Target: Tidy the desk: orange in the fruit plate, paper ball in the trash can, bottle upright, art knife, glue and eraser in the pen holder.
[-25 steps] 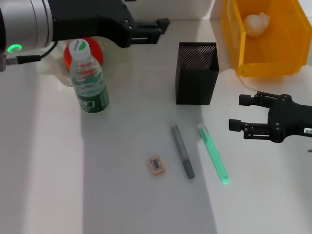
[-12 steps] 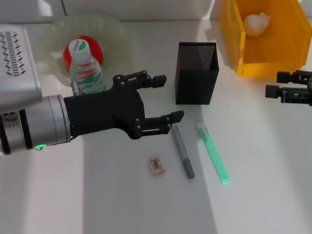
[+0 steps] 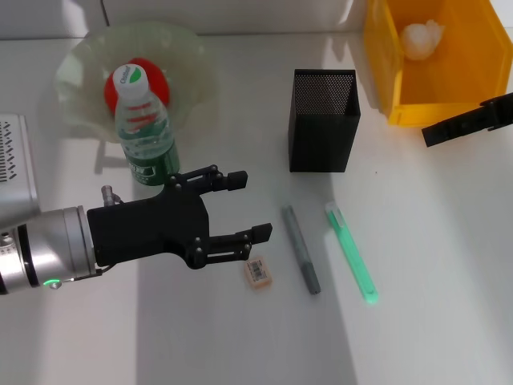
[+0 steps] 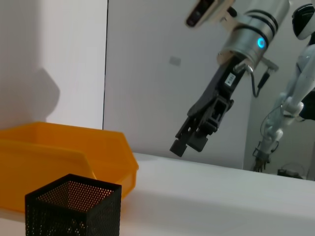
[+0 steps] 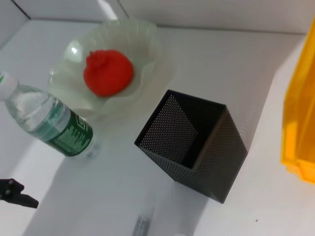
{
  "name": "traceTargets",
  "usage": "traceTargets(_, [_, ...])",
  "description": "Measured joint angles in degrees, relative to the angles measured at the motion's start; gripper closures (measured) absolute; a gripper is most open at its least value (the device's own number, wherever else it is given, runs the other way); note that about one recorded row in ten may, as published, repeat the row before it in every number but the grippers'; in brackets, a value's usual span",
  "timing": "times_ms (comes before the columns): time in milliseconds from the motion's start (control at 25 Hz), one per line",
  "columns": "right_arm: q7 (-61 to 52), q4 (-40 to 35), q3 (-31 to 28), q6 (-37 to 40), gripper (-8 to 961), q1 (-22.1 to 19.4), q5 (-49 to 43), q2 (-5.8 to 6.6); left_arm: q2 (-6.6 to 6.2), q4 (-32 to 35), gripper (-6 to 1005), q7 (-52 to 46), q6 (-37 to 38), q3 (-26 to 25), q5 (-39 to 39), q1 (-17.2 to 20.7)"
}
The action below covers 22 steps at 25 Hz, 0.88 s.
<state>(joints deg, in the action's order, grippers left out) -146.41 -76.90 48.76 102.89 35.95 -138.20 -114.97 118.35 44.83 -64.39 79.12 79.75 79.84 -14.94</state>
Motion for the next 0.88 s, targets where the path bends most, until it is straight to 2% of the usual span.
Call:
traceTargets(200, [-9.84, 0.64, 10.6, 0.91, 126, 8.59, -8.29, -0.53, -0.05, -1.2, 206, 2.89, -1.14, 0.13, 0.87, -0.2])
traceTargets(280, [-11.43, 2.77, 13.2, 0.63, 126, 11.97, -11.7, -1.64, -0.05, -1.5, 206, 3.33, -1.36, -0.13, 1.89, -0.28])
traceTargets(360, [-12.08, 5.64, 14.17, 0.47, 126, 15.37, -15.77, -3.33, -0.05, -1.58, 206, 3.4, -1.68, -0.55, 3.1, -0.32])
traceTargets(440, [-12.61, 8.51, 15.15, -0.33, 126, 17.35, -17.85, -4.27, -0.05, -1.61, 206, 3.41, -1.82, -1.09, 3.94, -0.32])
traceTargets(680, [-16.47, 17.68, 22.19, -7.33, 126, 19.35, -18.1, -4.57, -0.05, -1.69, 207, 4.16, -1.83, -3.02, 4.28, 0.23])
traceTargets(880, [-16.89, 22.06, 23.99, -10.64, 125, 19.92, -16.31, -4.69, -0.05, -1.72, 207, 4.24, -1.81, -3.1, 4.28, 0.13])
